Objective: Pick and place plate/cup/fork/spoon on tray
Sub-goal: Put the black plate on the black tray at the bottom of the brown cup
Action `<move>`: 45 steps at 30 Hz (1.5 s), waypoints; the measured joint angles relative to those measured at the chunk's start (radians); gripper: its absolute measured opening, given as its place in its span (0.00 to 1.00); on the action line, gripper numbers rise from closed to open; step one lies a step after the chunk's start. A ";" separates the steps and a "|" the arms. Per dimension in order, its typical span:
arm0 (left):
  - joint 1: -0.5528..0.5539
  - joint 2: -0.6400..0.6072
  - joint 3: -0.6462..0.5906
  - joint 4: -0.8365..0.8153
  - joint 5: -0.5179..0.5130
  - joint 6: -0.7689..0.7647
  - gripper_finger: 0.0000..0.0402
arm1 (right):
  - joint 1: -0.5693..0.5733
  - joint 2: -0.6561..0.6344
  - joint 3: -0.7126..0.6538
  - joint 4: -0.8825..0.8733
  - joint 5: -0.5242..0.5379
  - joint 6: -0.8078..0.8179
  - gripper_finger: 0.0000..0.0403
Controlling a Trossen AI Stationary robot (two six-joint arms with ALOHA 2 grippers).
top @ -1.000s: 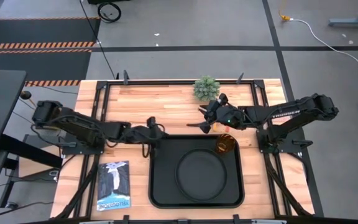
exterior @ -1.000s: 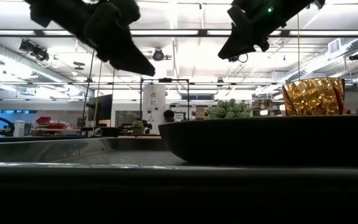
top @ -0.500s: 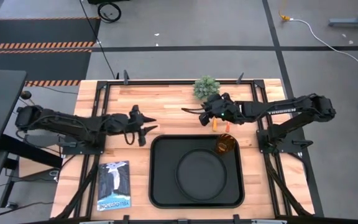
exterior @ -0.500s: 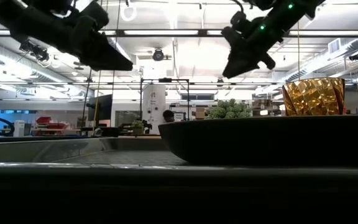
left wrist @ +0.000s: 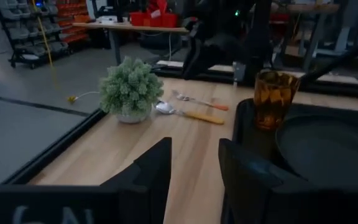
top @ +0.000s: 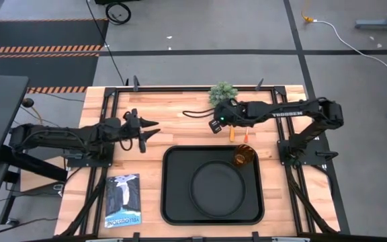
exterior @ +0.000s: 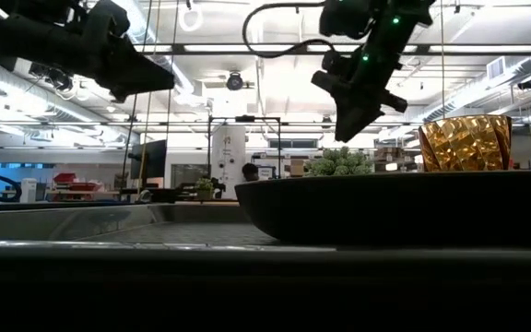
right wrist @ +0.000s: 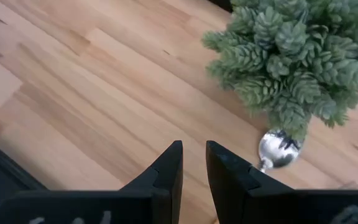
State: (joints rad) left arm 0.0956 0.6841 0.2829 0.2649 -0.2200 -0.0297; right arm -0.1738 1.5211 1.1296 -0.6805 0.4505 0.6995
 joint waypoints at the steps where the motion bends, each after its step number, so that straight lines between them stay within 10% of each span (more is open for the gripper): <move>1: 0.000 -0.020 -0.001 -0.016 0.000 -0.008 0.35 | -0.004 0.016 0.017 -0.011 -0.006 0.001 0.19; 14: -0.017 -0.162 -0.098 -0.030 0.030 -0.090 0.35 | 0.002 0.250 0.250 -0.106 -0.107 -0.039 0.19; 45: -0.014 -0.393 -0.143 -0.090 0.038 -0.226 0.35 | 0.408 0.765 0.745 -0.084 -0.386 -0.408 0.19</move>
State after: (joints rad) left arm 0.0811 0.2913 0.1398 0.1752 -0.1822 -0.2555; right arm 0.2345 2.2864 1.8749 -0.7649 0.0643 0.2918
